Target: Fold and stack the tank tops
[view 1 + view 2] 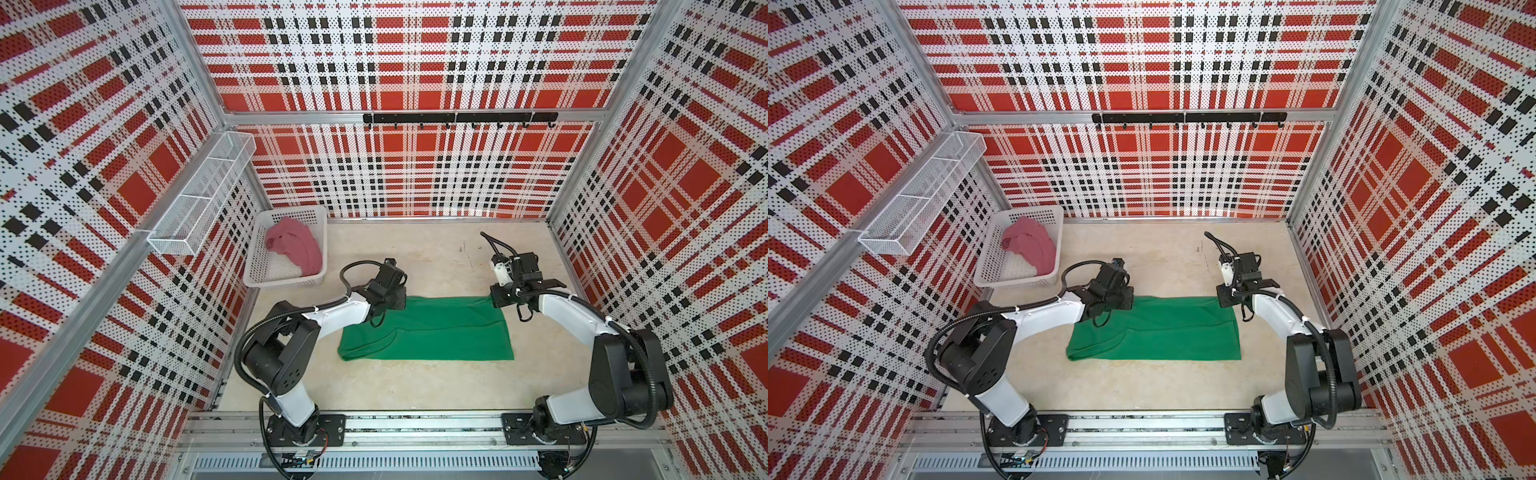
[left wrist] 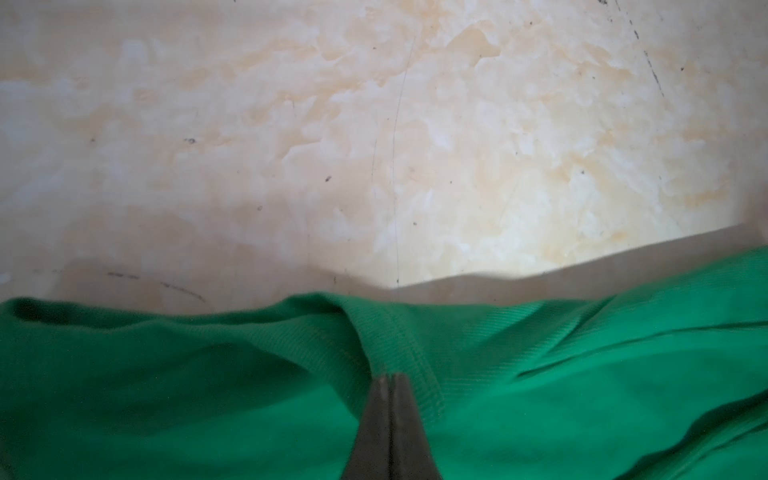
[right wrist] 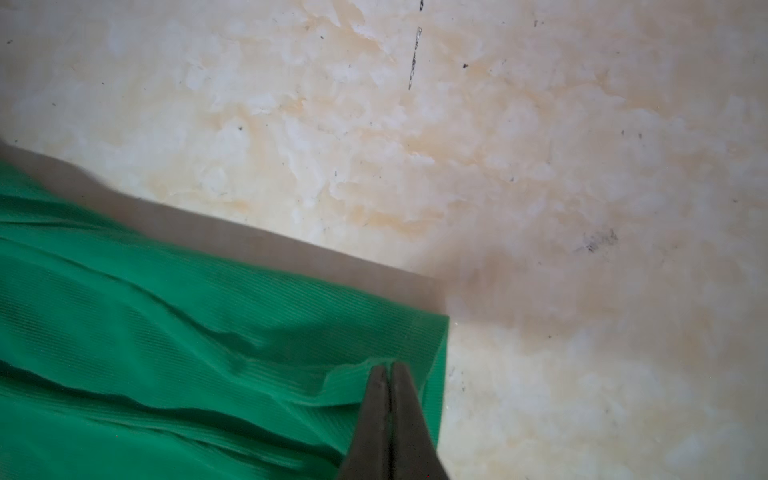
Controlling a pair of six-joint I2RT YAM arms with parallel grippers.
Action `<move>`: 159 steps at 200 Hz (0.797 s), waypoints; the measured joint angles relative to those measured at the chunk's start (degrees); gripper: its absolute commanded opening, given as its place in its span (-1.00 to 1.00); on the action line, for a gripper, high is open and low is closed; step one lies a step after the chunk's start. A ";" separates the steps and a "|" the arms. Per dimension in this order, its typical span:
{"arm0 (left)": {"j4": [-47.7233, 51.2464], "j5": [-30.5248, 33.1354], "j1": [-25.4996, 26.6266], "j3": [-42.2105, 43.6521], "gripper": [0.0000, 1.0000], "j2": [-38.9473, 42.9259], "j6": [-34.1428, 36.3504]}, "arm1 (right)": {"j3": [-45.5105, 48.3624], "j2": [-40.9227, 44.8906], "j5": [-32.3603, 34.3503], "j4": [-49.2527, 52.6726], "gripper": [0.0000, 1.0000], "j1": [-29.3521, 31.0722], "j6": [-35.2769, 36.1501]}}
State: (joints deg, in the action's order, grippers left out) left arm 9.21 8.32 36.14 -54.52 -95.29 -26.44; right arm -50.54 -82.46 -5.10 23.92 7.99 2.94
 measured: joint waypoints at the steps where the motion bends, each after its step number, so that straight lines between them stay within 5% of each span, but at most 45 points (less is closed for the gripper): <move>1: -0.02 0.11 0.07 0.26 -1.00 0.26 -0.13 | 0.11 0.11 0.04 0.00 -1.00 0.00 0.02; 130: -0.85 6.86 9.35 14.78 -1.00 13.55 -15.15 | 6.99 10.32 5.03 1.38 -1.00 0.11 -1.36; 145: -0.76 8.02 10.43 16.11 -1.00 14.69 -17.64 | 7.34 11.82 4.87 2.03 -0.53 0.11 -1.44; 152: -0.55 8.72 10.97 16.68 -1.00 15.15 -18.73 | 7.50 12.94 4.76 2.38 -0.48 0.11 -1.70; 159: -0.22 9.44 11.61 17.20 -0.77 15.72 -20.20 | 7.78 14.49 4.74 2.47 -0.46 0.11 -1.77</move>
State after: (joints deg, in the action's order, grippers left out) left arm 8.99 17.76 47.75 -37.32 -79.57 -46.63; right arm -42.76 -67.96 -0.36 26.39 8.10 1.17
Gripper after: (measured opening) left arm 0.043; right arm 0.240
